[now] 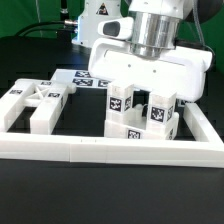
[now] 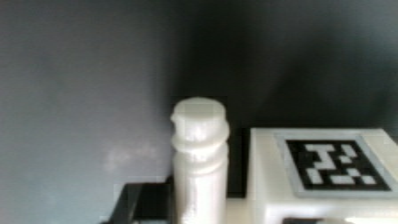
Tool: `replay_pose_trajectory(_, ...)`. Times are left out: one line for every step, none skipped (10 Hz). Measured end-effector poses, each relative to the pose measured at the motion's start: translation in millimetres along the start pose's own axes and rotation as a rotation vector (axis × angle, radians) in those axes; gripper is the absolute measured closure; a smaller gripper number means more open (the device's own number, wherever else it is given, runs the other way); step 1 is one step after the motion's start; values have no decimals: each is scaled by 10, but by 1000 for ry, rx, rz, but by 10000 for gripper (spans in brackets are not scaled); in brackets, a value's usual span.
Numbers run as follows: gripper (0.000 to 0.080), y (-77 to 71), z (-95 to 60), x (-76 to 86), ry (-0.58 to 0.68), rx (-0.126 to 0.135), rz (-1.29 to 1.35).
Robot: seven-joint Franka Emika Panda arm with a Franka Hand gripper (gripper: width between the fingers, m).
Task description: Assemble chair
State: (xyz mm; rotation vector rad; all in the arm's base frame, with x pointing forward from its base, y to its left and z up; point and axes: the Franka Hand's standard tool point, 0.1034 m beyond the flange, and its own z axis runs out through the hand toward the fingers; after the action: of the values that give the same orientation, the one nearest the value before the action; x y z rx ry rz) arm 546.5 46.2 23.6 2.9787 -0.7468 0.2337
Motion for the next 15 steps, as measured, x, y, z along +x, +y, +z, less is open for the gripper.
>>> replay_pose_trajectory(563,27,-126,40,-26,0,-20)
replay_pose_trajectory(563,59,-268,110,-46,4,-54)
replay_pose_trajectory(561,93,-409,226,-50,16,-90)
replay_pose_trajectory(561,96,-476,309,-53,22,-110)
replay_pose_trajectory(560,108,-445,288,-65,16,-108)
replay_pose_trajectory(560,111,-433,280,-67,14,-109)
replay_pose_trajectory(560,140,-427,249,-106,4,-108)
replay_pose_trajectory(560,198,-437,208,-205,-18,-104)
replay_pose_trajectory(560,238,-464,252,-273,-27,-138)
replay_pose_trajectory(560,280,-541,316,-347,-13,-226)
replay_pose_trajectory(560,337,-645,398,-437,9,-283)
replay_pose_trajectory(560,354,-666,430,-480,8,-288)
replay_pose_trajectory(560,417,-665,353,-589,-16,-281)
replay_pose_trajectory(560,450,-647,355,-676,-37,-277)
replay_pose_trajectory(560,447,-613,402,-693,-45,-276)
